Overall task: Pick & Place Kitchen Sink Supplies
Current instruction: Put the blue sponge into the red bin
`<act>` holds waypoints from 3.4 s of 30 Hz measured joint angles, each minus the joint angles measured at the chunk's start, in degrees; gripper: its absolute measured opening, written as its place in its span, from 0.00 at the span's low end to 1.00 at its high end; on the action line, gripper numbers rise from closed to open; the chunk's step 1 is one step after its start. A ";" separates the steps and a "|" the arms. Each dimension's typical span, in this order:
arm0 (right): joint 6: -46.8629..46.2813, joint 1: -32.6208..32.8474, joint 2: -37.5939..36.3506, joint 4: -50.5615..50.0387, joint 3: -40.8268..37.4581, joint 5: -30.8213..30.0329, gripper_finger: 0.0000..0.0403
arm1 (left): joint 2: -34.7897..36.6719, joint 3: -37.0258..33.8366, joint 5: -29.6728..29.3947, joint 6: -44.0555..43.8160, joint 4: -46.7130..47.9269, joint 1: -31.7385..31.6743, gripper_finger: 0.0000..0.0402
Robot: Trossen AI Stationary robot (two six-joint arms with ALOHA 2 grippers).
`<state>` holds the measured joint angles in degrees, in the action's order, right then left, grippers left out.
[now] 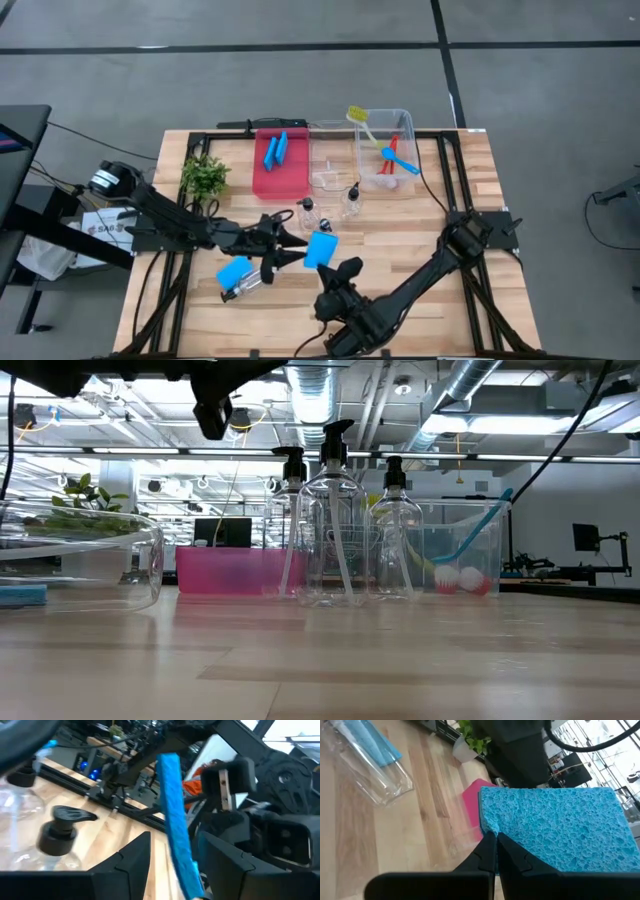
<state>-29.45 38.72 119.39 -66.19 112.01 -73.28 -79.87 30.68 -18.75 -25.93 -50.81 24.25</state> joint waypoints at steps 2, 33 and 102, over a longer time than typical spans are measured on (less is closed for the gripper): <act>0.02 0.00 0.00 0.00 0.00 0.00 0.00 | -0.62 0.45 0.20 0.06 0.03 0.00 0.42; 1.61 -1.16 0.00 4.04 0.00 0.80 0.00 | -1.23 1.16 -0.10 0.15 -0.22 0.00 0.42; -13.11 11.20 -0.19 -22.68 0.04 0.19 0.24 | -1.19 1.09 -1.15 1.66 2.52 -1.55 0.04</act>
<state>-42.56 49.91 119.21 -88.87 112.05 -73.09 -81.06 31.77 -19.90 -24.27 -48.29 22.70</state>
